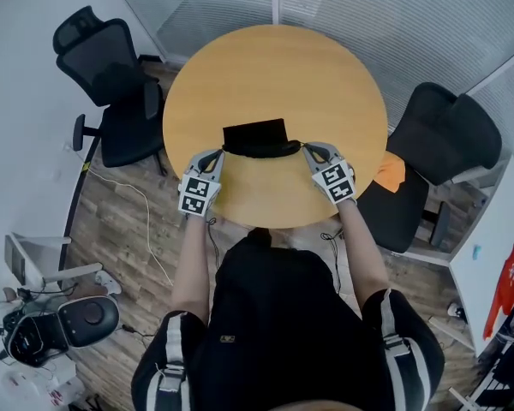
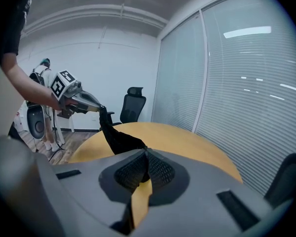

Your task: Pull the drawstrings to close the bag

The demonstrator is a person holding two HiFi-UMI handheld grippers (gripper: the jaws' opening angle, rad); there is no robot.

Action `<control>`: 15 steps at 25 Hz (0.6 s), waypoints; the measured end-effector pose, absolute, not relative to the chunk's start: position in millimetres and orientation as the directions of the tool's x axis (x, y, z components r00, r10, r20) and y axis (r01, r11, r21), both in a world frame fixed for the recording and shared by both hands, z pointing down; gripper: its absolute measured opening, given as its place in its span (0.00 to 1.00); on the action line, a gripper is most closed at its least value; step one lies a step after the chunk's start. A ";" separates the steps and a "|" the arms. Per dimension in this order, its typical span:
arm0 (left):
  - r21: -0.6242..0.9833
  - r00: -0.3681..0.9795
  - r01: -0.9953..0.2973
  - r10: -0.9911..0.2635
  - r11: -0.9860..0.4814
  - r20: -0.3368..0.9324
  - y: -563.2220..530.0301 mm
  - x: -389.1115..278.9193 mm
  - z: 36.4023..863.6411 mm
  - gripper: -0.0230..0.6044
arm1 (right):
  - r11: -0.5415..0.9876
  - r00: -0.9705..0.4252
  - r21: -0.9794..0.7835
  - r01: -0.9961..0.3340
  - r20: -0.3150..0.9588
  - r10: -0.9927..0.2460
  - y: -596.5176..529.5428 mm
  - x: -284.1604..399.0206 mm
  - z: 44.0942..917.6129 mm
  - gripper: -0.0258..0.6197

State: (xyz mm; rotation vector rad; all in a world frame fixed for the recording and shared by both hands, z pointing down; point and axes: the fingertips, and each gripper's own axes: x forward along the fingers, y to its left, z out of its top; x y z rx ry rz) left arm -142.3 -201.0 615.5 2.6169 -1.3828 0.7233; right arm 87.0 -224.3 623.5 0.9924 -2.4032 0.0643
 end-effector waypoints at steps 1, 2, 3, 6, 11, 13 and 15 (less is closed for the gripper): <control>-0.142 0.473 -0.803 -0.764 -0.579 0.440 -198.9 -141.2 608.6 0.06 | 0.727 -0.590 0.160 -0.668 0.481 -0.648 -224.0 88.7 616.4 0.13; -0.150 0.468 -0.806 -0.771 -0.573 0.432 -196.3 -140.3 602.2 0.06 | 0.725 -0.593 0.166 -0.668 0.470 -0.654 -223.1 90.1 609.6 0.13; -0.158 0.463 -0.808 -0.778 -0.567 0.423 -193.1 -139.7 596.2 0.06 | 0.724 -0.596 0.172 -0.669 0.458 -0.659 -221.7 91.3 603.3 0.13; -0.177 0.449 -0.818 -0.800 -0.547 0.398 -182.0 -138.9 581.0 0.06 | 0.719 -0.601 0.192 -0.668 0.431 -0.673 -215.6 94.7 587.9 0.13; -0.191 0.424 -0.840 -0.833 -0.508 0.355 -163.6 -139.7 554.7 0.06 | 0.719 -0.615 0.231 -0.655 0.390 -0.686 -204.0 96.6 561.9 0.13; -0.196 0.417 -0.846 -0.844 -0.496 0.337 -155.2 -135.1 541.0 0.06 | 0.715 -0.617 0.242 -0.655 0.374 -0.692 -197.4 104.2 552.2 0.13; -0.219 0.408 -0.848 -0.857 -0.483 0.314 -148.7 -132.1 523.0 0.06 | 0.711 -0.620 0.251 -0.657 0.355 -0.699 -193.4 110.9 540.5 0.13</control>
